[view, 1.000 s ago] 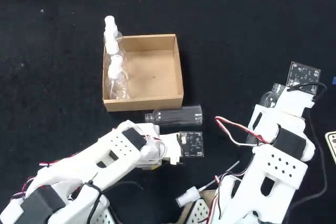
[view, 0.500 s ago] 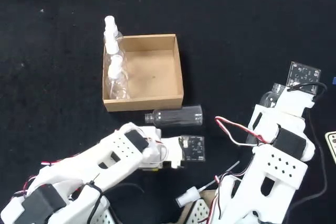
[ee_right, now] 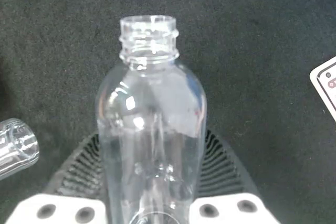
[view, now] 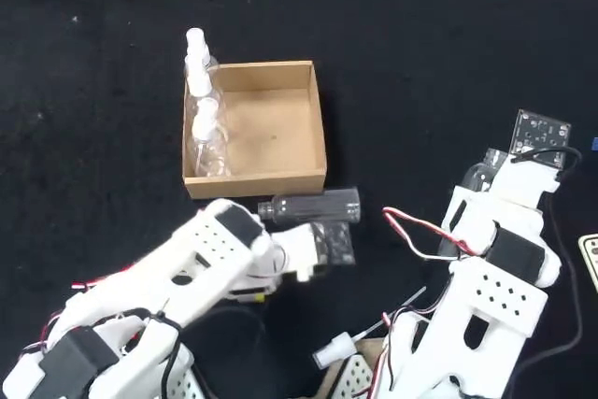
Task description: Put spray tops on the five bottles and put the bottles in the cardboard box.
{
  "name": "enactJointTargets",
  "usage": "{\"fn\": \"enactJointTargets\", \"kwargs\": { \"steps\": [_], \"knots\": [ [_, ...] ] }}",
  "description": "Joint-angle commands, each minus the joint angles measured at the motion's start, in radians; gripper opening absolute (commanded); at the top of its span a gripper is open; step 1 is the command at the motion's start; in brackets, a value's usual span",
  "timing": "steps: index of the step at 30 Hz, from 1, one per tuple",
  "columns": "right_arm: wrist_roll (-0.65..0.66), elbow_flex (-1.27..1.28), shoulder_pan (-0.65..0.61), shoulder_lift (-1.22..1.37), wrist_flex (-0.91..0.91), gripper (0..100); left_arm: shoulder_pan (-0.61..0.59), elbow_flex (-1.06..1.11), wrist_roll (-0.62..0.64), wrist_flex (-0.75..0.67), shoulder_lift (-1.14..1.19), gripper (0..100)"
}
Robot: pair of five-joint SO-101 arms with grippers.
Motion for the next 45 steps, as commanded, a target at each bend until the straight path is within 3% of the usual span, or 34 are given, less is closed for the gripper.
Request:
{"fn": "enactJointTargets", "kwargs": {
  "steps": [1, 12, 22, 27, 33, 37, 43, 45],
  "knots": [
    [-0.006, -0.004, 0.008, -0.024, -0.023, 1.1, -0.039, -0.077, 0.061, 0.068, -0.005, 11],
    [-0.006, -0.002, 0.008, -0.024, -0.021, 1.1, -0.090, -0.166, 0.219, 0.132, -0.011, 11],
    [-0.006, -0.002, -0.043, -0.024, -0.018, 1.1, -0.499, -0.170, 0.239, 0.138, -0.330, 11],
    [-0.006, -0.002, -0.098, -0.024, -0.020, 1.1, -0.728, -0.170, 0.244, 0.153, -0.356, 11],
    [-0.006, -0.002, -0.123, -0.024, -0.020, 1.1, -1.043, -0.206, 0.264, 0.138, -0.233, 11],
    [-0.005, 0.013, -0.124, -0.030, -0.025, 1.1, -1.250, -0.246, 0.189, 0.011, -0.068, 11],
    [-0.005, 0.013, -0.149, -0.030, -0.025, 1.1, -1.377, -0.255, 0.012, -0.060, 0.126, 11],
    [-0.005, 0.013, -0.160, -0.030, -0.025, 1.1, -1.395, -0.255, -0.032, -0.066, 0.163, 16]
  ]
}}
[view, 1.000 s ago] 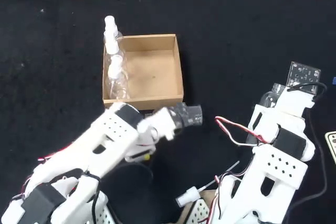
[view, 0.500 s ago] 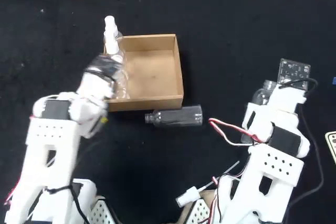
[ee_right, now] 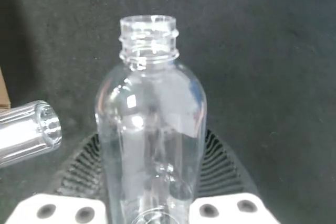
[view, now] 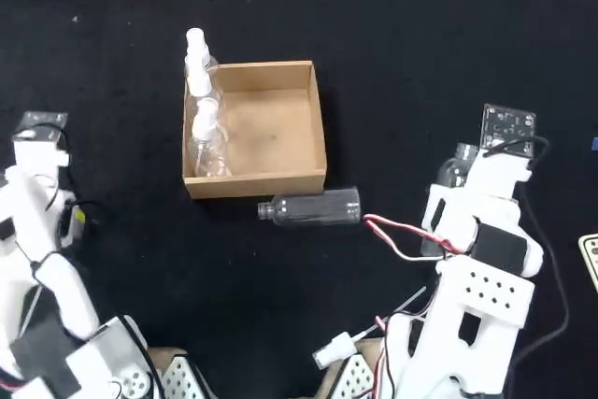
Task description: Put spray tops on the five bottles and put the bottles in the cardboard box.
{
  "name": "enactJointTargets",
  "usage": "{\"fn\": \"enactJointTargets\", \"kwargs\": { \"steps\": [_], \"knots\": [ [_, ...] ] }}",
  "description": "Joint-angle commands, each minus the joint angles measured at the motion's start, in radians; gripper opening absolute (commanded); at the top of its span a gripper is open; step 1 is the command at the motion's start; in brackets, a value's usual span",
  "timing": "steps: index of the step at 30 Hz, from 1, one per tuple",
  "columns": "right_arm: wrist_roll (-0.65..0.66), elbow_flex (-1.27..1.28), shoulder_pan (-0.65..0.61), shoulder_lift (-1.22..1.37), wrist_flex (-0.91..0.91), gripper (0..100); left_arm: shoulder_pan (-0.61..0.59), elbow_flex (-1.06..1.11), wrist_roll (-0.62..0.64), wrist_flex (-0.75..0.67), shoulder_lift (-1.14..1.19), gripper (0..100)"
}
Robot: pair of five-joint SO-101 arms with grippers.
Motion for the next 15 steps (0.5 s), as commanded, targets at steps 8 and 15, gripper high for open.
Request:
{"fn": "enactJointTargets", "kwargs": {
  "steps": [8, 15],
  "knots": [
    [-0.003, -0.007, -0.038, -0.030, -0.025, 1.1, -0.070, -0.074, -0.390, -0.026, 0.104, 27],
    [-0.003, -0.007, -0.037, -0.030, -0.025, 1.1, -0.065, -0.085, -0.362, -0.028, 0.107, 27]
  ]
}}
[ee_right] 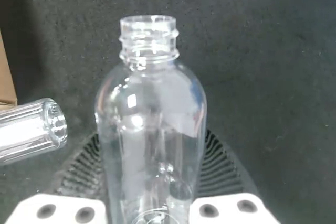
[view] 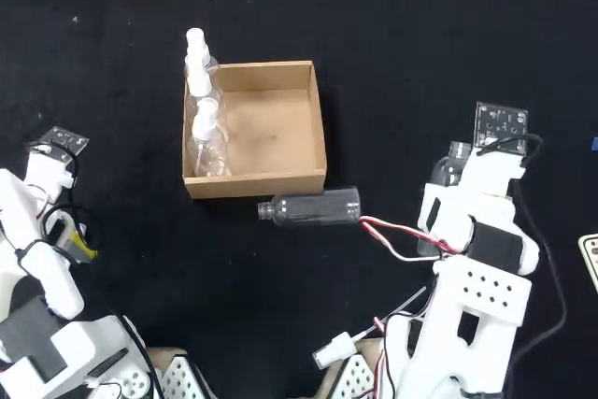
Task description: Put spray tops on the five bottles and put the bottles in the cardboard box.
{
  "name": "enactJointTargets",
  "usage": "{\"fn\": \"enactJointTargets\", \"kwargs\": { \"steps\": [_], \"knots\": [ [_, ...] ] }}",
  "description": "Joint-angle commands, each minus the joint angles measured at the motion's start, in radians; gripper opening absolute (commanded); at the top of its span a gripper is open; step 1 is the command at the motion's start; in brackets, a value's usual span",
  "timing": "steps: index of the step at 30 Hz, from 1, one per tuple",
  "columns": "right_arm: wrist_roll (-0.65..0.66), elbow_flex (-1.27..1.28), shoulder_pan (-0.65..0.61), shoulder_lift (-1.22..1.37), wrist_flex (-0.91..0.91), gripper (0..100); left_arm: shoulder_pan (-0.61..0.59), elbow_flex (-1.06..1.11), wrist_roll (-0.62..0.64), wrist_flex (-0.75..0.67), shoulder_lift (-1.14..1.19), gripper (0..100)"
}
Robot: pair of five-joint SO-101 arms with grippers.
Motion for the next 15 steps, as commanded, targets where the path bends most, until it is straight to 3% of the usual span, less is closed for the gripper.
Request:
{"fn": "enactJointTargets", "kwargs": {
  "steps": [1, 9, 15],
  "knots": [
    [-0.003, -0.007, -0.015, -0.030, -0.025, 1.1, -0.002, -0.047, 0.052, -0.011, 0.002, 27],
    [-0.003, -0.007, -0.014, -0.030, -0.025, 1.1, -0.007, -0.051, 0.078, -0.100, 0.166, 26],
    [-0.003, -0.007, -0.015, -0.030, -0.025, 1.1, -0.007, -0.051, 0.078, -0.092, 0.181, 11]
  ]
}}
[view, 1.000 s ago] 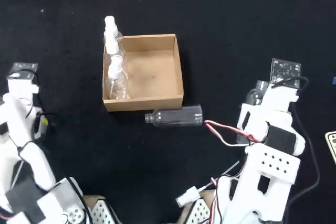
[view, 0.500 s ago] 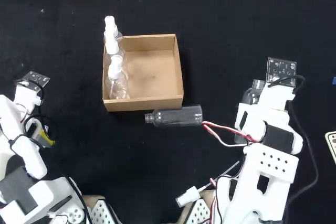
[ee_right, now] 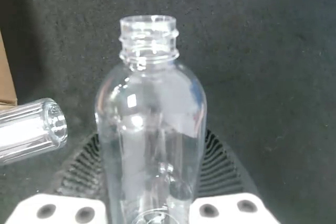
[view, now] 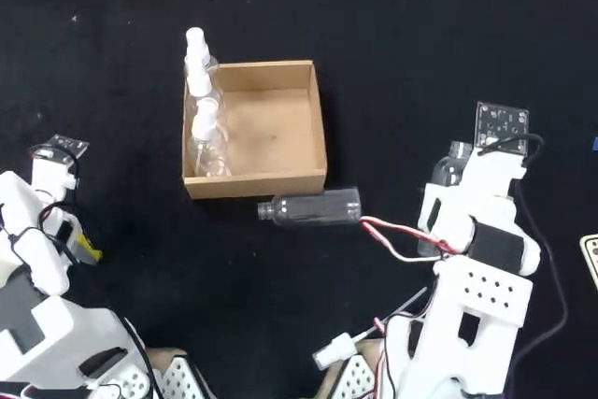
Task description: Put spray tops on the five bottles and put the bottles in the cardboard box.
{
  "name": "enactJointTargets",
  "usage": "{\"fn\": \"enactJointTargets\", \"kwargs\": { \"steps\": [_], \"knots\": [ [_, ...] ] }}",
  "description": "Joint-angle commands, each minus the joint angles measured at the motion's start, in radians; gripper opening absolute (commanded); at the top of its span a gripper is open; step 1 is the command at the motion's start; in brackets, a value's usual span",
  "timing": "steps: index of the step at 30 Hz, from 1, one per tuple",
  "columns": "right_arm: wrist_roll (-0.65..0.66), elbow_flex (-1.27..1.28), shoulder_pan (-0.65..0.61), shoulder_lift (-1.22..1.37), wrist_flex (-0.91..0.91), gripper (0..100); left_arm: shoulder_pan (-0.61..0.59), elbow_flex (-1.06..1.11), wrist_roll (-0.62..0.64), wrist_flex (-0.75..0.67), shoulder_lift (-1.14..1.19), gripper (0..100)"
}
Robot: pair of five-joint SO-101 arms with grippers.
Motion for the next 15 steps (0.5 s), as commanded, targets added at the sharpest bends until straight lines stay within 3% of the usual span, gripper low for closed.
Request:
{"fn": "enactJointTargets", "kwargs": {
  "steps": [1, 8, 15],
  "knots": [
    [-0.003, -0.007, -0.015, -0.030, -0.025, 1.1, -0.008, -0.047, 0.006, 0.005, 0.003, 10],
    [-0.003, -0.015, -0.017, -0.031, -0.025, 1.1, -0.002, -0.217, 0.008, 0.253, -0.109, 4],
    [0.002, -0.099, -0.049, -0.031, -0.017, 1.1, -0.004, -0.320, 0.163, 0.273, -0.192, 3]
  ]
}}
